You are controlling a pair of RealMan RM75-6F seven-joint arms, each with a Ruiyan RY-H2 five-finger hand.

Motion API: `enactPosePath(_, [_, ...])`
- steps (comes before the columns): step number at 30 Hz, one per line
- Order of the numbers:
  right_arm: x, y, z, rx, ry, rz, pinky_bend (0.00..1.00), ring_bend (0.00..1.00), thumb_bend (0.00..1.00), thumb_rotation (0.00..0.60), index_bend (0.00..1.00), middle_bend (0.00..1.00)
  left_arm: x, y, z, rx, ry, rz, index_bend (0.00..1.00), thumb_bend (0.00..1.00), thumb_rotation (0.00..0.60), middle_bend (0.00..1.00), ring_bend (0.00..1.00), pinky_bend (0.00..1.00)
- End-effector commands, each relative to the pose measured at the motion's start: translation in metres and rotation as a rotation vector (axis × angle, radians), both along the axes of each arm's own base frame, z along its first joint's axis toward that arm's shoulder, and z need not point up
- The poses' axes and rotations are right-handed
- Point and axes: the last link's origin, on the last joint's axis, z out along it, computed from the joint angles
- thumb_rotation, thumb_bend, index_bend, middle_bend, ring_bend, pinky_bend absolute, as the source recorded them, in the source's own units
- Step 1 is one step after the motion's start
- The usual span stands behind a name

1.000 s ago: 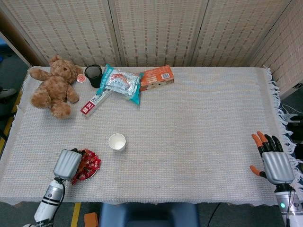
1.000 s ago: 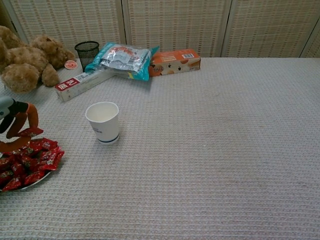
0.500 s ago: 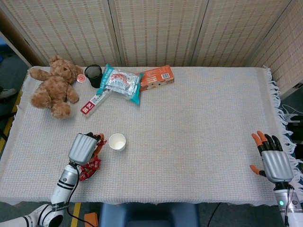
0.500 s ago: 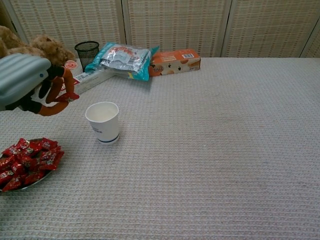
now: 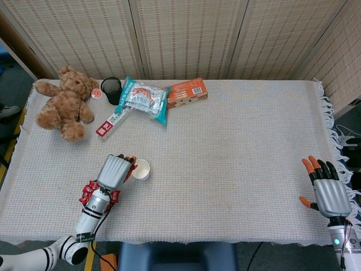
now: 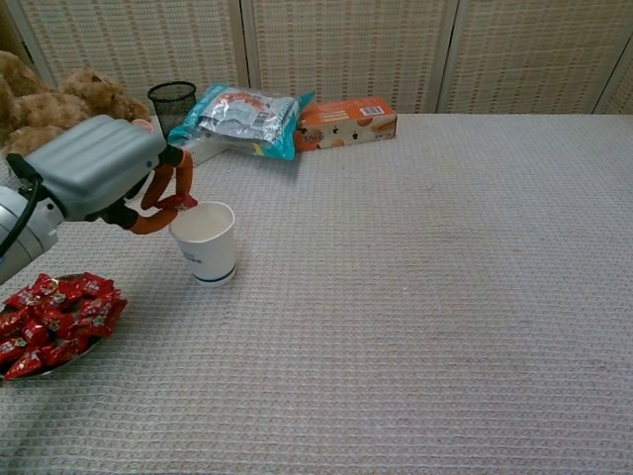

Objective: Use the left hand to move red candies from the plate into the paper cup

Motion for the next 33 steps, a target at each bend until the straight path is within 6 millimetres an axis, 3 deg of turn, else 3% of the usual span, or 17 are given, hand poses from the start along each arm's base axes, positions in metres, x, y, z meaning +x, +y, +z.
enactPosePath(1, [0.000,0.000,0.000,0.000,0.000,0.000,0.00,0.00,0.08,0.600,0.00,0.00,0.000,0.000,-0.001,-0.007,0.010,0.003,0.49,0.57,0.600,0.54,0.64,0.94])
enactPosePath(15, [0.003,0.004,0.002,-0.003,-0.011,0.020,0.00,0.00,0.08,0.600,0.00,0.00,0.014,-0.006,-0.004,0.006,0.024,-0.010,0.32,0.45,0.600,0.42,0.60,0.89])
enactPosePath(20, [0.004,0.005,0.002,0.000,-0.016,0.024,0.00,0.00,0.08,0.600,0.00,0.00,0.010,-0.020,0.007,0.023,0.020,-0.019,0.28,0.45,0.600,0.39,0.60,0.89])
enactPosePath(28, [0.005,0.007,0.002,0.006,-0.019,0.036,0.00,0.00,0.08,0.600,0.00,0.00,-0.040,-0.085,0.030,-0.113,-0.021,0.112,0.08,0.39,0.600,0.16,0.60,0.91])
enactPosePath(33, [0.008,0.008,-0.001,0.014,-0.013,0.051,0.00,0.00,0.08,0.600,0.00,0.00,-0.069,-0.111,0.026,-0.189,-0.007,0.202,0.00,0.36,0.600,0.02,0.60,0.92])
